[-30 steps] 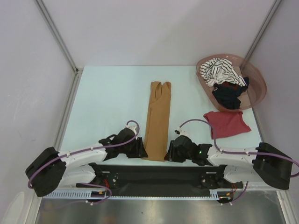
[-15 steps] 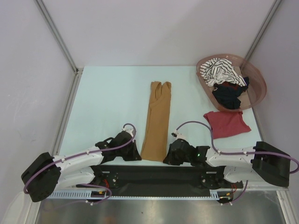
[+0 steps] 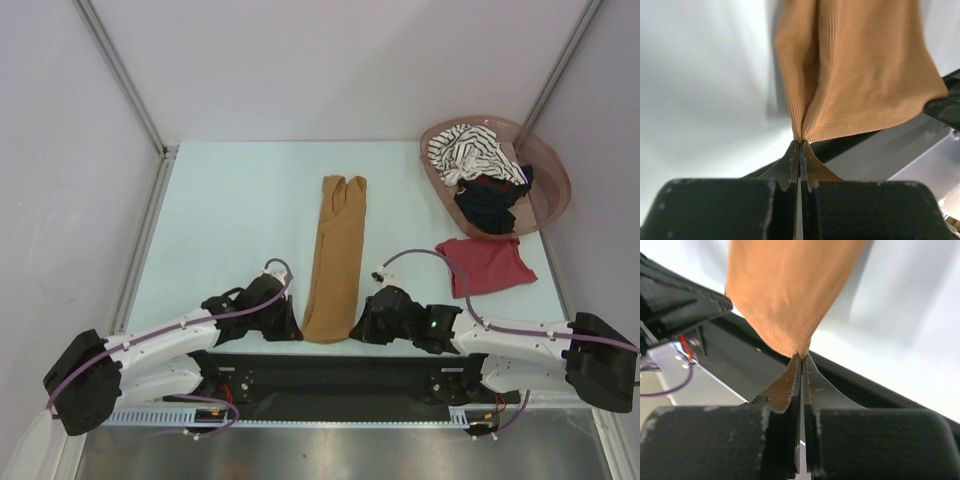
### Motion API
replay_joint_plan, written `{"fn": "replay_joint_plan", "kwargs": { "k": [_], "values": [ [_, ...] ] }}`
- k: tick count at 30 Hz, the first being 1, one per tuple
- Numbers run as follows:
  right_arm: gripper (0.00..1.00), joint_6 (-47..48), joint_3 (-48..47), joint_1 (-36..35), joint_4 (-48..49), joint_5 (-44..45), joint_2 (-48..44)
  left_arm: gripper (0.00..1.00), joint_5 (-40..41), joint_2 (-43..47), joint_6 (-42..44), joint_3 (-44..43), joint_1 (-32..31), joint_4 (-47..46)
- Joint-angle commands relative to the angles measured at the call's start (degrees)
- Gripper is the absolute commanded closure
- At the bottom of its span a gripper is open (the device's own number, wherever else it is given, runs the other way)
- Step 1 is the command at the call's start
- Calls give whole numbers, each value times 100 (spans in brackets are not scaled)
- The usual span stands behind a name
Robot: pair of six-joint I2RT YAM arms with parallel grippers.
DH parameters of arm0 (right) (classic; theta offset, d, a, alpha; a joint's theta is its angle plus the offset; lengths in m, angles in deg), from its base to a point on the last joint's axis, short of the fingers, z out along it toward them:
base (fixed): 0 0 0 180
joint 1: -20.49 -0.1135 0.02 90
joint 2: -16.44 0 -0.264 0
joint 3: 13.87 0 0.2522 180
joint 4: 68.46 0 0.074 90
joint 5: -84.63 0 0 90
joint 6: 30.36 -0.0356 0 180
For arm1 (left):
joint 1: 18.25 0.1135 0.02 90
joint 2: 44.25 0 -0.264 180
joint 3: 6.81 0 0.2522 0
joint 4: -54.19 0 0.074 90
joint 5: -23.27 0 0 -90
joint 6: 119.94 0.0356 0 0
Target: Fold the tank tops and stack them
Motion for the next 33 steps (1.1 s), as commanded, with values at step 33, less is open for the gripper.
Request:
{"fn": "replay_joint_plan", "kwargs": {
  "k": [33],
  "values": [
    [100, 2594, -2783, 3385, -553, -1473, 1709, 100, 121, -2606, 1522, -4088, 1612, 773]
  ]
}}
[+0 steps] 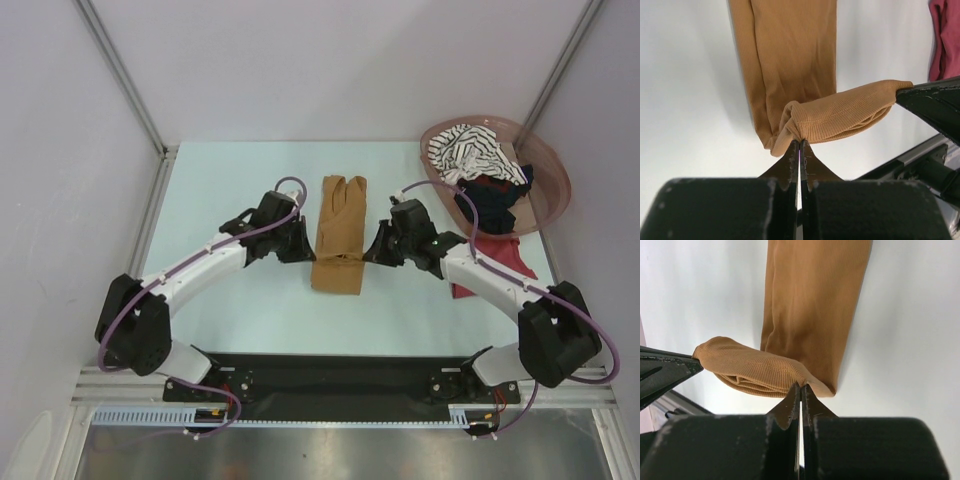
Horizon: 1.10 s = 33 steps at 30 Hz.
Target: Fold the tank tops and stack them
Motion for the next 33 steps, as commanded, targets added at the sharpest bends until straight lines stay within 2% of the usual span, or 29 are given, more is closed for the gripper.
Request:
{"fn": "replay_joint_plan", "kwargs": {
  "k": [1, 16, 33],
  "values": [
    [100, 339, -456, 168, 78, -124, 236, 100, 224, -270, 195, -471, 133, -18],
    [100, 620, -1335, 625, 202, -405, 1493, 100, 409, -1431, 318, -1543, 414, 26],
    [100, 708, -2197, 951, 61, -362, 2504, 99, 154, -2591, 442, -2581, 686, 88]
  ]
}}
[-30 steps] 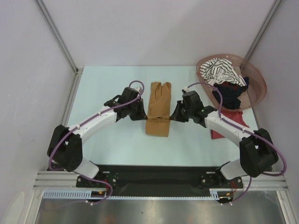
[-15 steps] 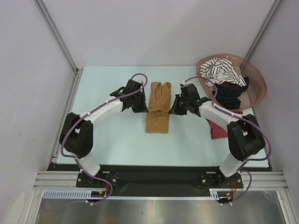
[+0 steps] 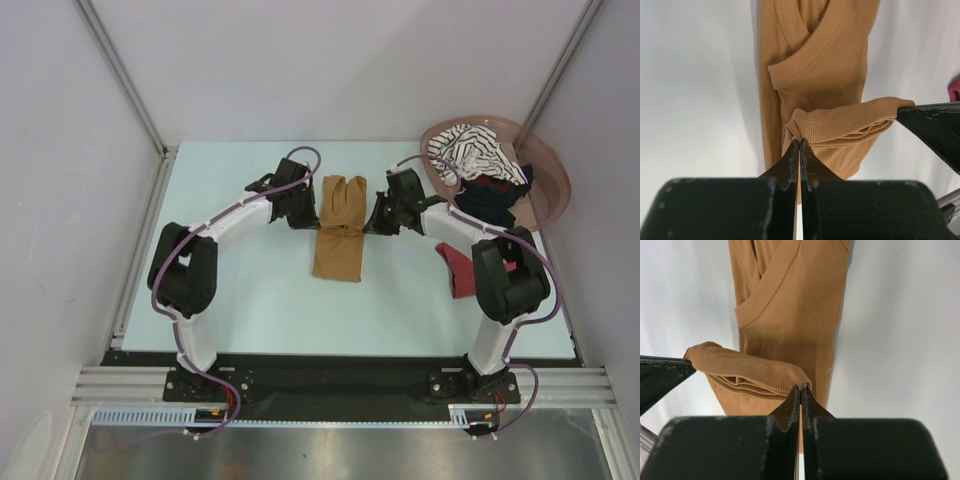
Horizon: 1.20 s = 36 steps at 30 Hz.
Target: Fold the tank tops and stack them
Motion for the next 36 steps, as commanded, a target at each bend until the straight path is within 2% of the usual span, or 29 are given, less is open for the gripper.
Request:
{"fn": "replay_joint_plan", "kwargs": {
  "k": [1, 6, 9, 12, 13, 14, 15, 18, 22, 24, 25, 28, 33, 36],
  "values": [
    [100, 87, -326, 37, 30, 10, 174, 100, -97, -185, 144, -319, 118, -59],
    [100, 79, -484, 46, 39, 150, 393, 100, -107, -554, 179, -591, 145, 11],
    [98, 70, -563, 46, 48, 195, 517, 86, -2, -607, 197, -627, 145, -23],
    [80, 17, -537, 46, 135, 247, 561, 68, 148, -511, 171, -583, 145, -6],
    [75, 8, -511, 46, 179, 265, 491, 56, 244, -467, 162, -574, 153, -15],
    [60, -27, -476, 54, 214, 308, 430, 48, 315, -353, 153, -539, 154, 3],
    [54, -27, -380, 46, 241, 396, 360, 35, 385, -265, 153, -504, 154, 11],
    [48, -9, -99, 46, 346, 449, 35, 26, 614, 183, 188, -153, 154, -129],
    [41, 26, 655, 37, 705, 318, -510, 23, 448, 964, 398, 672, 75, -576],
    [40, 43, 1008, -15, 847, 55, -774, 22, 369, 1220, 460, 1287, -56, -744],
    [41, 35, 1166, -42, 1013, -24, -853, 22, 325, 1334, 487, 1489, -110, -936],
    [51, 0, 1782, -112, 1339, -376, -1135, 23, 79, 1712, 435, 2246, -277, -1270],
    [49, -27, 2301, -446, 1480, -447, -1363, 25, -186, 2012, 425, 3169, -514, -1876],
    [55, 8, 2468, -622, 1681, -385, -1399, 28, -142, 2038, 601, 3416, -514, -2053]
  ]
}}
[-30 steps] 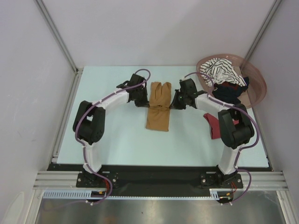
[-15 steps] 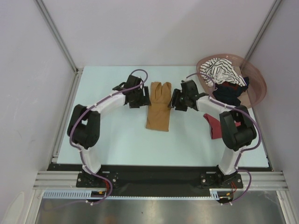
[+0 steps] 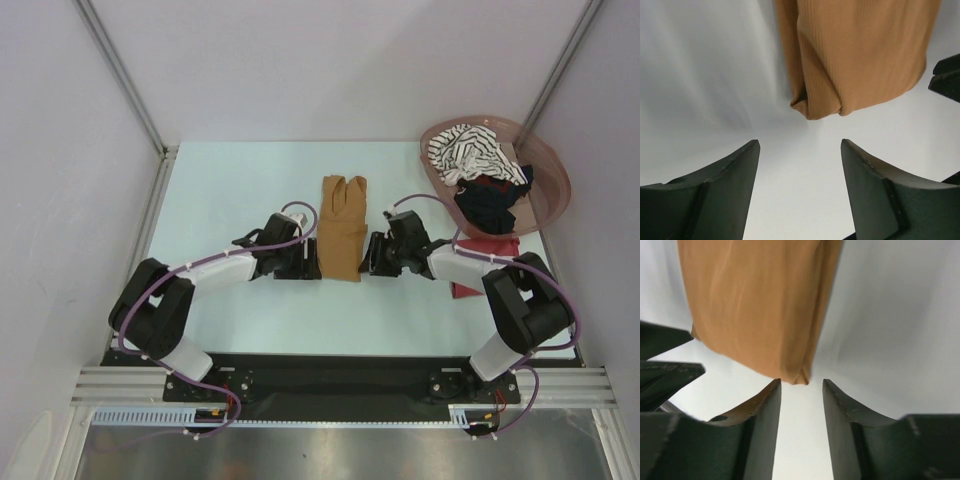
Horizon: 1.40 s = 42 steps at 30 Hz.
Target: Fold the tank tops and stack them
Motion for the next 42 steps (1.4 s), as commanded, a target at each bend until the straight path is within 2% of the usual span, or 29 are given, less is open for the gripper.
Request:
{"fn": "replay_joint_plan", "kwargs": {
  "k": [1, 5, 8, 12, 15, 17, 19, 25, 27, 29, 31, 33, 37, 39, 42],
  "values": [
    [57, 65, 95, -178, 539, -82, -212, 29, -76, 309, 321, 199, 8, -712],
    [57, 162, 200, -363, 689, -82, -71, 30, -120, 433, 462, 559, -18, -1160],
    [56, 171, 271, -424, 812, -38, 7, 32, -120, 293, 524, 490, -27, -1187],
    [55, 197, 315, -460, 821, 6, 122, 42, -32, 81, 550, 331, -27, -1117],
    [55, 206, 385, -477, 882, 6, 175, 46, -76, 2, 568, 296, -27, -1143],
    [60, 206, 437, -477, 926, 6, 210, 46, -172, -33, 594, 278, -36, -1160],
    [69, 215, 429, -460, 953, -2, 271, 44, -173, -94, 638, 252, -53, -1169],
    [80, 197, 420, -425, 1023, -82, 342, 46, -129, -261, 638, 129, -97, -1222],
    [85, 197, 412, -425, 1058, -99, 359, 57, -120, -349, 664, 85, -141, -1318],
    [94, 180, 403, -416, 1041, -117, 386, 68, -68, -437, 691, -46, -211, -1266],
    [100, 188, 394, -390, 1032, -126, 377, 74, 38, -560, 717, -117, -247, -1213],
    [100, 188, 403, -372, 988, -99, 360, 80, 47, -639, 700, -135, -256, -1248],
    [100, 206, 429, -337, 909, -91, 307, 86, 47, -710, 656, -135, -264, -1319],
    [100, 215, 429, -293, 821, -73, 263, 98, 73, -727, 691, -152, -282, -1275],
    [100, 258, 447, -214, 663, -29, 166, 100, 187, -570, 726, -74, -282, -1161]
  ]
}}
